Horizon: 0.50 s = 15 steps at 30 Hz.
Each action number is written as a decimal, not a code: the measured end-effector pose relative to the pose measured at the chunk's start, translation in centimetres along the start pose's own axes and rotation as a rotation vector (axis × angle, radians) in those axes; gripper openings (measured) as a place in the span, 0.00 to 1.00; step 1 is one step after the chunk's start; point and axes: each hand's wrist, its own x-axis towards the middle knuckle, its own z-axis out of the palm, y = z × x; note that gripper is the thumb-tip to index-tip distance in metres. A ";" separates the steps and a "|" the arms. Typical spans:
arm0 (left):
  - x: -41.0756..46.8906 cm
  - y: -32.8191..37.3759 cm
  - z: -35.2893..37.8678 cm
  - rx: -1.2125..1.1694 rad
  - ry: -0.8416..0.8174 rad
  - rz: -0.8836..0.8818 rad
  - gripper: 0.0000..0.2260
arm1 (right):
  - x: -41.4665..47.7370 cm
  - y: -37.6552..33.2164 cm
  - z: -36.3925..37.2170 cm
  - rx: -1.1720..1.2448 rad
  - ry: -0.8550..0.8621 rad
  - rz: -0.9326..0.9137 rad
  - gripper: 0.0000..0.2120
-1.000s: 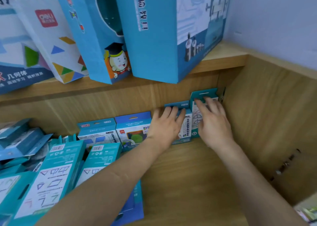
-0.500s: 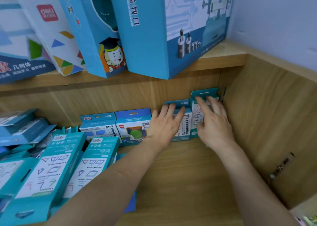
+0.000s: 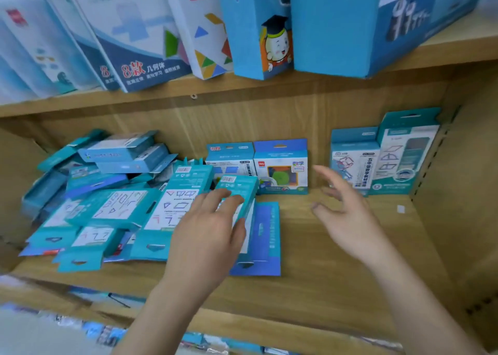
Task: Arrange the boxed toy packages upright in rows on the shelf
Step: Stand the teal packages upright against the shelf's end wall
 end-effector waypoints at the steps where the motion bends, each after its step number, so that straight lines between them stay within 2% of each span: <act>1: -1.1 -0.8 -0.1 0.022 -0.029 -0.001 0.17 | -0.5 -0.1 1.1 0.066 -0.045 0.031 0.28; 3: -3.0 -2.0 0.0 0.078 -0.077 0.008 0.20 | -1.6 -0.2 3.2 0.126 -0.147 0.070 0.28; 5: -4.4 -2.7 0.2 0.141 -0.174 0.021 0.31 | -2.8 -0.7 4.9 0.115 -0.217 0.061 0.29; 7: -5.2 -3.3 0.5 0.191 -0.228 0.043 0.40 | -3.8 -1.5 6.3 -0.091 -0.286 -0.041 0.34; 9: -5.6 -4.1 0.4 0.195 -0.215 0.046 0.37 | -4.6 -2.5 7.9 -0.460 -0.369 -0.175 0.38; 11: -5.7 -5.3 0.2 0.175 -0.183 0.037 0.32 | -4.9 -3.5 9.9 -0.677 -0.366 -0.279 0.38; 15: -6.4 -8.2 0.1 0.116 -0.174 0.086 0.32 | -4.8 -3.3 13.0 -0.738 -0.238 -0.438 0.29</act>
